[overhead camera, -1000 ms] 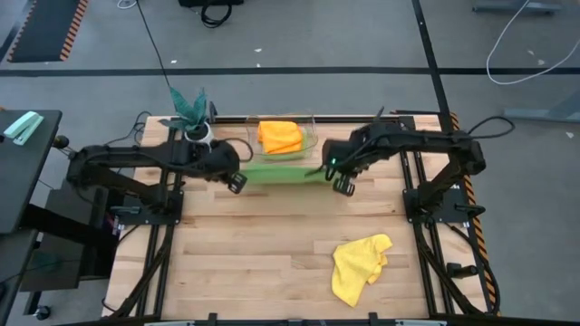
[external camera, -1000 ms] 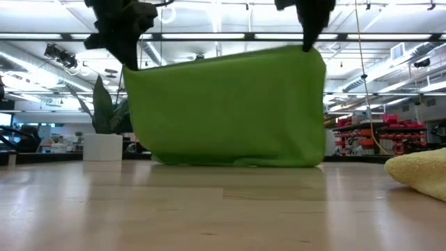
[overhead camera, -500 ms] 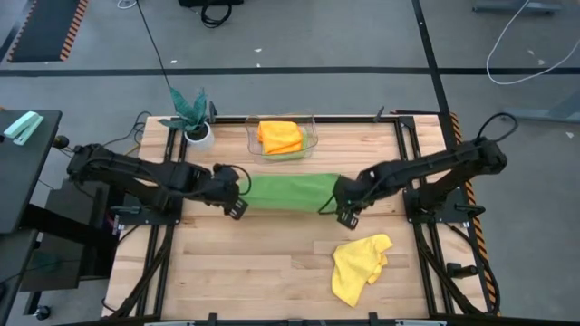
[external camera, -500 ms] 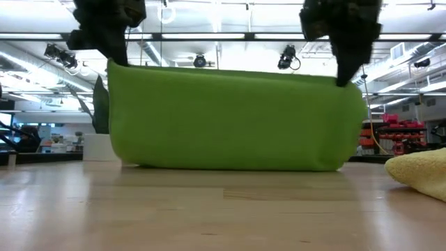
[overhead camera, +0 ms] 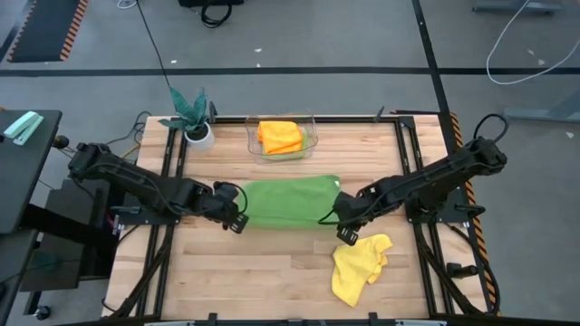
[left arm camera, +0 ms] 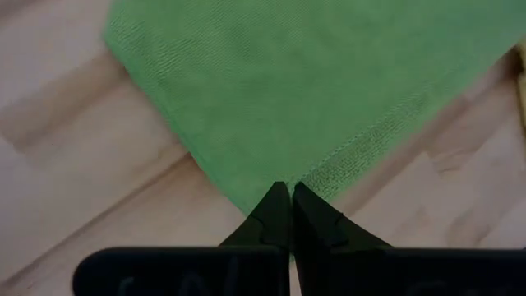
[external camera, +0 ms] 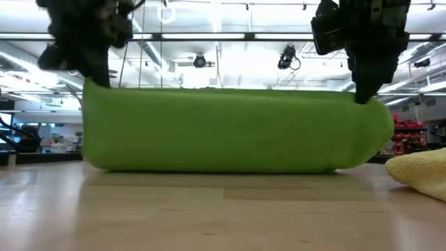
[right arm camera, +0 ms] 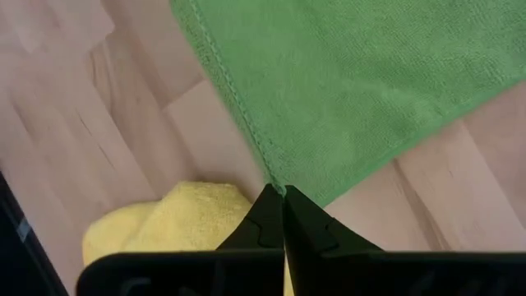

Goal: Fold microfiber towels
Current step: Fold the green microfiber cloth

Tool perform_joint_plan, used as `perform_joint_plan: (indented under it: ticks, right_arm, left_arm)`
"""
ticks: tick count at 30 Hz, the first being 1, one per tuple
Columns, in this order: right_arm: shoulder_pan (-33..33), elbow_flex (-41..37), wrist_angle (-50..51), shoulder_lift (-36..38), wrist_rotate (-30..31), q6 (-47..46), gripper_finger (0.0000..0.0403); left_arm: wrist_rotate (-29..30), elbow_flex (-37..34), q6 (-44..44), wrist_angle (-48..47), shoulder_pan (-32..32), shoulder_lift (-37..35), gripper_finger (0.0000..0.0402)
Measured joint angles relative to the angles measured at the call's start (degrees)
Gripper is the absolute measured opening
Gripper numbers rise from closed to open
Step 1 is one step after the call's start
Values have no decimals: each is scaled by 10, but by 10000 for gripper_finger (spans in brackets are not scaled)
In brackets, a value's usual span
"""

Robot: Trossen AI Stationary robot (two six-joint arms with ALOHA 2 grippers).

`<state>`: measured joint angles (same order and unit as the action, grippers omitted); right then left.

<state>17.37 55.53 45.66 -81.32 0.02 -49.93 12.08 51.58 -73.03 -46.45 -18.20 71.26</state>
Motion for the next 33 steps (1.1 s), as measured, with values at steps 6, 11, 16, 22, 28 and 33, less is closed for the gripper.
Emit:
perform_joint_plan:
  ticks: [6, 11, 16, 22, 28, 33]
  right_arm:
    - [-28, 0, -1, 0, 4, 25, 0]
    - [-82, 0, 2, 0, 19, 63, 0]
    - [-160, 0, 5, 0, 26, 120, 0]
    - [-236, 0, 0, 0, 27, 172, 0]
    - [-270, -4, -8, -1, 25, 200, 0]
    - [-287, -46, -46, -1, 9, 201, 0]
  left_arm:
    - [4, -64, -29, 57, 11, 0, 7]
    - [10, -70, -2, 53, 39, 0, 7]
    - [15, -70, 50, 51, 95, 0, 7]
    - [15, -70, 114, 56, 157, 0, 7]
    - [5, -70, 157, 59, 205, 0, 7]
    - [-18, -69, 190, 70, 233, 23, 7]
